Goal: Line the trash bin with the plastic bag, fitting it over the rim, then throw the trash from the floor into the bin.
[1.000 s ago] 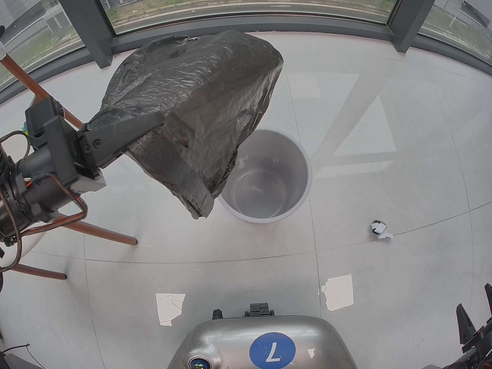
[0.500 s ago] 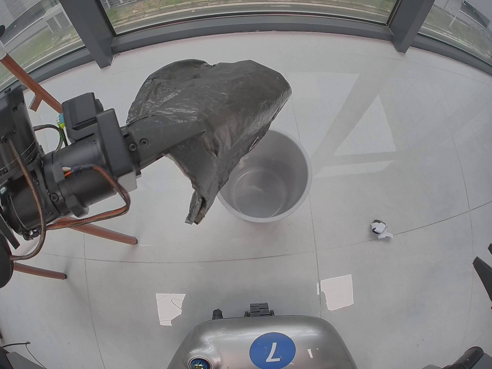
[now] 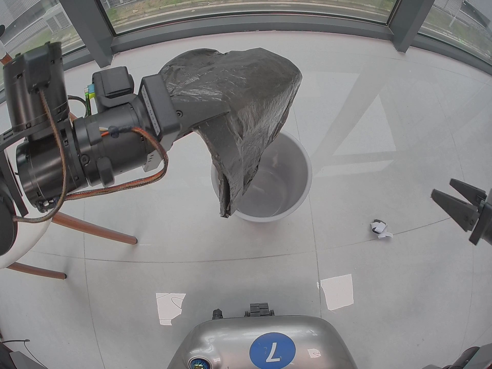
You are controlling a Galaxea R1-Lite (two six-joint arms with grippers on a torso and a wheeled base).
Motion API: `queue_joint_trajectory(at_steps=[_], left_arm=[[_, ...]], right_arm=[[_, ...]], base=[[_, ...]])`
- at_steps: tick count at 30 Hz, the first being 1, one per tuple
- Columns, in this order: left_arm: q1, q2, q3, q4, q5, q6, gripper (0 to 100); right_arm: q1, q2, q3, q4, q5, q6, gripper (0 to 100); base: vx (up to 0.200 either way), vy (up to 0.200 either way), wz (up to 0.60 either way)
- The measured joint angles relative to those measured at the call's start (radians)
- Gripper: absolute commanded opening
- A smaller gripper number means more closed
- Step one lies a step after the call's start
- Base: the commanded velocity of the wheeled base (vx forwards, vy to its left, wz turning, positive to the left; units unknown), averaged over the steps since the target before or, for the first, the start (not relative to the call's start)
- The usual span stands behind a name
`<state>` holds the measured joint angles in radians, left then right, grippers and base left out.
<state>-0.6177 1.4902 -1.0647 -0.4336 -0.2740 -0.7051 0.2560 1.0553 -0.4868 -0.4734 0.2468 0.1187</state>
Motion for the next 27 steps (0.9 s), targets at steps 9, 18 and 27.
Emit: queue_joint_trajectory(at_steps=[9,18,27], left_arm=[[-0.027,0.047,-0.124,0.179,0.089,-0.001,0],[-0.076,0.097,-0.258,0.308,0.186,-0.002,0],[-0.089,0.148,-0.310,0.314,0.208,-0.001,0]], right_arm=[[0.246,0.131,-0.020,-0.013,-0.105,-0.080,100],[0.386,0.270,-0.117,-0.020,-0.211,-0.121,100],[0.429,0.423,-0.277,-0.021,-0.358,-0.163,100]], base=[[0.000,0.000,0.00],[0.000,0.000,0.00],[0.000,0.000,0.00]])
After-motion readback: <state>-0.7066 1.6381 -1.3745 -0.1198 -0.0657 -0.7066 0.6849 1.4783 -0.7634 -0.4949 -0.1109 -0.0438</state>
